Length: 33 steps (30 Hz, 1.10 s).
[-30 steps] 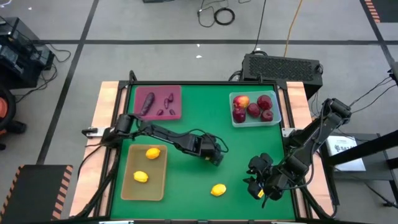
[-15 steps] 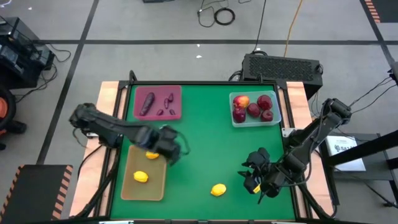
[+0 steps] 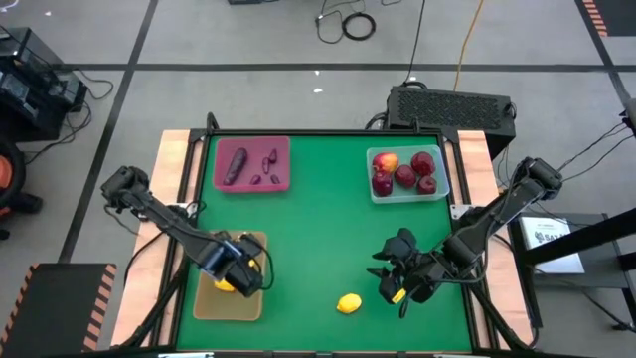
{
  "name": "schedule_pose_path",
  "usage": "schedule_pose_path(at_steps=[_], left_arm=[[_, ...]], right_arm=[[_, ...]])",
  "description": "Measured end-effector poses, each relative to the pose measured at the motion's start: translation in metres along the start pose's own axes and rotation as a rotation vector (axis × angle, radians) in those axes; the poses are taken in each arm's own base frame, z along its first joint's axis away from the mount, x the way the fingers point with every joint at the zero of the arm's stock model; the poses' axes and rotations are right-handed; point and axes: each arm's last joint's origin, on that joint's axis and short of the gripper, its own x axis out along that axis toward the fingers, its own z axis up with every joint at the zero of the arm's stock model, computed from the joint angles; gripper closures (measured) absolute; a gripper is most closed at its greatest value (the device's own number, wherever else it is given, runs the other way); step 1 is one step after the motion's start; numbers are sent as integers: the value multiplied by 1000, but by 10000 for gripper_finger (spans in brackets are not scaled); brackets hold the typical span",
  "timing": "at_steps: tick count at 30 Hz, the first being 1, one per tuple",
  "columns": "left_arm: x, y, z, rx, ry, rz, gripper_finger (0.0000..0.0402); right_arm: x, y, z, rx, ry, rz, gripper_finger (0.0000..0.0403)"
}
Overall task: Sort produce into baskets
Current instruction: Put the lemon into the green bin
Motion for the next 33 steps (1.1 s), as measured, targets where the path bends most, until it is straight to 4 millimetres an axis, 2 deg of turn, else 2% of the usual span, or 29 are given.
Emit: schedule_pose_path(at_steps=[6, 15, 20, 22, 25, 28, 33], left_arm=[[12, 1, -8, -10, -2, 11, 152], [13, 1, -9, 2, -10, 13, 87], [14, 0, -5, -10, -4, -11, 82], [14, -6, -1, -1, -29, -76, 82], [10, -24, 9, 51, -152, -254, 82], [4, -48, 23, 139, -362, -445, 82], [4, -87, 42, 427, -780, -539, 82]], right_arm=[[0, 2, 0, -13, 9, 22, 218], [0, 3, 0, 0, 38, 53, 218], [0, 4, -1, 16, 59, 65, 218], [0, 4, -1, 26, 59, 65, 218], [0, 4, -1, 30, 70, 76, 218], [-1, 5, -1, 33, 78, 81, 218], [-2, 6, -3, 41, 86, 88, 218]])
